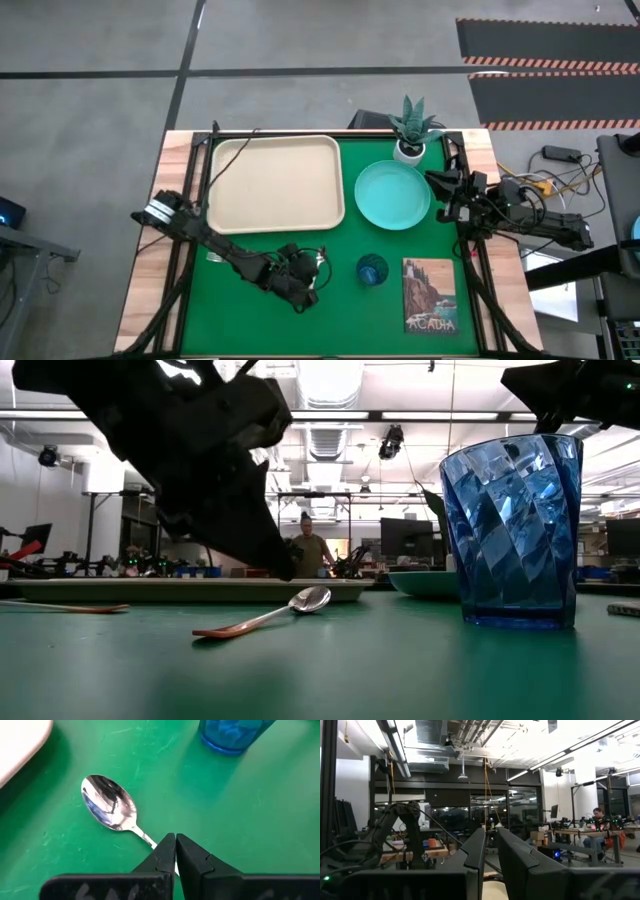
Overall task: Pick and place plate/cup/fork/spoon on tray
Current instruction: Put the orange spoon on the white tray
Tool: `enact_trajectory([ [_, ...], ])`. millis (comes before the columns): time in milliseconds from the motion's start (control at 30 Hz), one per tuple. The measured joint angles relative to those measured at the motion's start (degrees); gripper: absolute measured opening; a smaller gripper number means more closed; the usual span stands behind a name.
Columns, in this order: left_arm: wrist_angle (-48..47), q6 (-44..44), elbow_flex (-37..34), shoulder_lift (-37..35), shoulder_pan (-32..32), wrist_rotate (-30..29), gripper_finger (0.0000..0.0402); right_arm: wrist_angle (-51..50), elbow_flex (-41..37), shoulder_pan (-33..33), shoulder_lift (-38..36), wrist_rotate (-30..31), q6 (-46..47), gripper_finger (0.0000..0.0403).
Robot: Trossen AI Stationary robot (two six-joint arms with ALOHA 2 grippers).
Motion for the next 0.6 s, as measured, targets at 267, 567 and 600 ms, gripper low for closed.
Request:
enact_trajectory([
  [267, 0.04, -0.01, -0.18, 0.04, 0.04, 3.03, 0.0024, 0.0, 0.0, -0.02, 0.02, 0.0, 0.0, 0.0043],
  [567, -0.5, 0.0, -0.31, 0.04, 0.06, 0.82, 0.0162, 0.0, 0.0, 0.0, 0.02, 0.0, 0.13, 0.0043],
  [600, -0.42, 0.0, -0.31, 0.16, 0.07, 0.43, 0.0168, 0.0, 0.0, 0.0, 0.02, 0.0, 0.11, 0.0043],
])
